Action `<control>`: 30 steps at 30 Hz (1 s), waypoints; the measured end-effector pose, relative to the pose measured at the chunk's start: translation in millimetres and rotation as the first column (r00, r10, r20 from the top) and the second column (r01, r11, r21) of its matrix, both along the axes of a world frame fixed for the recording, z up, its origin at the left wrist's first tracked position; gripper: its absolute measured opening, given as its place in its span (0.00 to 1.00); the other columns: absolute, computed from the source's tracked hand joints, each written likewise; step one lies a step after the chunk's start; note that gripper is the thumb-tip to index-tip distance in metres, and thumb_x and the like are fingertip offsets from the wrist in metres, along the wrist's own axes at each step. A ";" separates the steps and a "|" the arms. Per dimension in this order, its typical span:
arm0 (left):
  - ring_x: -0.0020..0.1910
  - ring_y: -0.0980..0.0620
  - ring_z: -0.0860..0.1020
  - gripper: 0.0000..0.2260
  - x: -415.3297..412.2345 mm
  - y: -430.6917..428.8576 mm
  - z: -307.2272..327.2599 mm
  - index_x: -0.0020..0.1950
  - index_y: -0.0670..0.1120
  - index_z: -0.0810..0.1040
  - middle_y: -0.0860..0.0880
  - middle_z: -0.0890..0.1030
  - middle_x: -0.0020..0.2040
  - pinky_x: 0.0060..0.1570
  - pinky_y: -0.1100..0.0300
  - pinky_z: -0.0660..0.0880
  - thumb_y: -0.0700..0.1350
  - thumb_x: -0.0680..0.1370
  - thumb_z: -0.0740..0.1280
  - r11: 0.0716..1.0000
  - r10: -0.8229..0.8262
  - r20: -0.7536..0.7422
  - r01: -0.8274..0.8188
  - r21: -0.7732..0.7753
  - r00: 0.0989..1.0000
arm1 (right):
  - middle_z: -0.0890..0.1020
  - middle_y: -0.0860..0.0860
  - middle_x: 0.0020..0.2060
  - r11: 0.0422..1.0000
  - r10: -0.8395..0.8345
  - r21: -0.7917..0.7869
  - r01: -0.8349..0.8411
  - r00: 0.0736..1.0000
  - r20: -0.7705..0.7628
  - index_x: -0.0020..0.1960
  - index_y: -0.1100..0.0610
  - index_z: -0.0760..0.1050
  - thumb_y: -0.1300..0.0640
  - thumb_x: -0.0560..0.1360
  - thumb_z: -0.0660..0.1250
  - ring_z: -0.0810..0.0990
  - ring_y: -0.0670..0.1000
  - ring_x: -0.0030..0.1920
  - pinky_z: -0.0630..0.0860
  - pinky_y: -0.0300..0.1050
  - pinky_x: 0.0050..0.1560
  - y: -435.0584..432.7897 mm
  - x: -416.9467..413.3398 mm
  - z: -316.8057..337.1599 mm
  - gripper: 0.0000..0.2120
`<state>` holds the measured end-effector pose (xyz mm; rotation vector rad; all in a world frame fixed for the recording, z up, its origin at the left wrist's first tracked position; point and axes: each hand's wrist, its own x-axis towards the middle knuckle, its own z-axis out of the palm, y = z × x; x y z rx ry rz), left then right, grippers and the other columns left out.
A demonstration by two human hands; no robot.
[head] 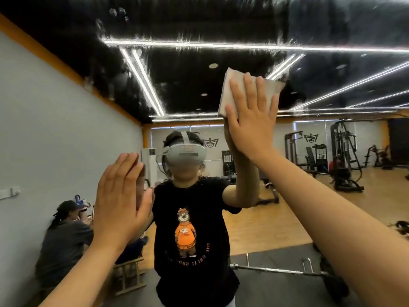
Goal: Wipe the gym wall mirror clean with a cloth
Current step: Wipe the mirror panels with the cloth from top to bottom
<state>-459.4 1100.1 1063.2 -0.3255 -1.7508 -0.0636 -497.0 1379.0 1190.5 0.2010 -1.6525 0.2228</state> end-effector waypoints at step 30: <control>0.77 0.43 0.59 0.27 -4.3 -1.6 0.1 0.74 0.38 0.63 0.40 0.64 0.76 0.78 0.54 0.46 0.52 0.79 0.56 1.000 -0.013 -0.017 0.013 -0.005 1.000 | 0.57 0.52 0.80 0.926 -0.010 0.376 0.014 1.000 -0.011 0.79 0.48 0.58 0.42 0.82 0.48 0.51 0.56 0.80 0.48 0.66 0.76 -15.7 5.9 -27.2 0.27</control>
